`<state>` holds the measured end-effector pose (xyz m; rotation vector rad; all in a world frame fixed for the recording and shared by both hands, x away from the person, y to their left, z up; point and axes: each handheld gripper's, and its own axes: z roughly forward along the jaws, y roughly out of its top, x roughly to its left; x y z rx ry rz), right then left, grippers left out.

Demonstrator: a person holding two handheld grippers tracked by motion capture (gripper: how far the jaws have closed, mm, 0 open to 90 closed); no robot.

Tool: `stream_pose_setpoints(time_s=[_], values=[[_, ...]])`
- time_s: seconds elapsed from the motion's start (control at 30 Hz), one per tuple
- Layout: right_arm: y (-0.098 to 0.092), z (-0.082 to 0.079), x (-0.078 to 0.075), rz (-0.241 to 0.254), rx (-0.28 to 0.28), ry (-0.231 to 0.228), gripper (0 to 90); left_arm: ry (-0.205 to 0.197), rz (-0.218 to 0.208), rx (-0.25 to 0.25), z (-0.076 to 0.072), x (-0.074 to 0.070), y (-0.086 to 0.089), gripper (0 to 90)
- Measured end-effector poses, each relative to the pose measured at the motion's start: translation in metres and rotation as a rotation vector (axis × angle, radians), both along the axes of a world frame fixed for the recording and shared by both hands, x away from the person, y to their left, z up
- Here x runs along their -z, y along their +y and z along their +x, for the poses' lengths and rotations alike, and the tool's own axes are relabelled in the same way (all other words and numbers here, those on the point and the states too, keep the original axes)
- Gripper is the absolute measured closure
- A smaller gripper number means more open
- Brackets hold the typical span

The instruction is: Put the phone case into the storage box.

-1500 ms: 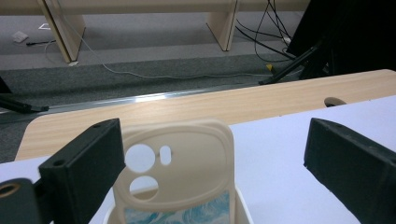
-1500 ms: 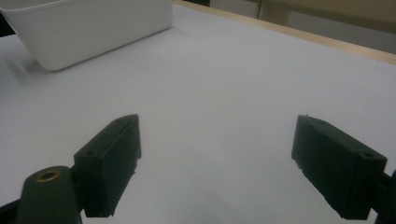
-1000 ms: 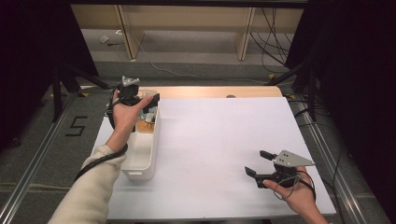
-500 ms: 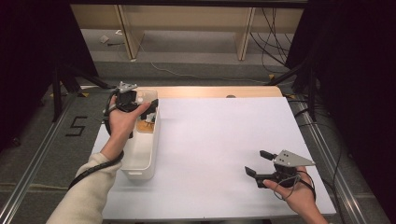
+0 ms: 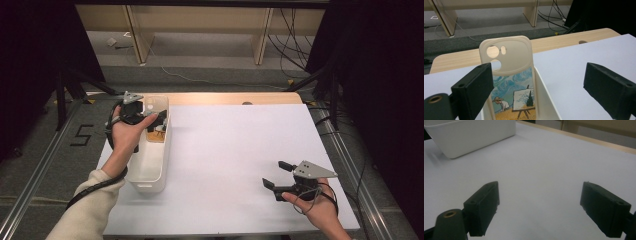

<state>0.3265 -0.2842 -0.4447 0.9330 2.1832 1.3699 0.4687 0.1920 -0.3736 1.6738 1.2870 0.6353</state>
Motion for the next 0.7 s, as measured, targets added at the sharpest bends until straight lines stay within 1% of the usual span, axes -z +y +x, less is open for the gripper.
stream_pose_setpoints(time_s=[0.13,0.37,0.43,0.6,0.7], values=[[0.000,0.000,0.000,0.000,0.002,0.000,16.9,0.001,-0.006,0.016,-0.005,0.001,-0.001,8.6],[-0.001,0.000,0.000,0.001,0.002,0.000,16.9,-0.002,-0.001,0.036,-0.013,0.002,-0.002,8.7],[-0.001,0.000,0.000,0.001,0.003,0.001,16.9,0.000,0.003,0.040,-0.015,0.003,-0.002,8.9],[-0.001,0.000,-0.001,0.003,0.004,0.000,16.9,-0.002,-0.007,0.049,-0.020,0.004,-0.001,8.9],[-0.001,0.000,0.000,0.002,0.004,0.001,16.9,0.003,-0.002,0.052,-0.023,0.007,0.000,9.2]])
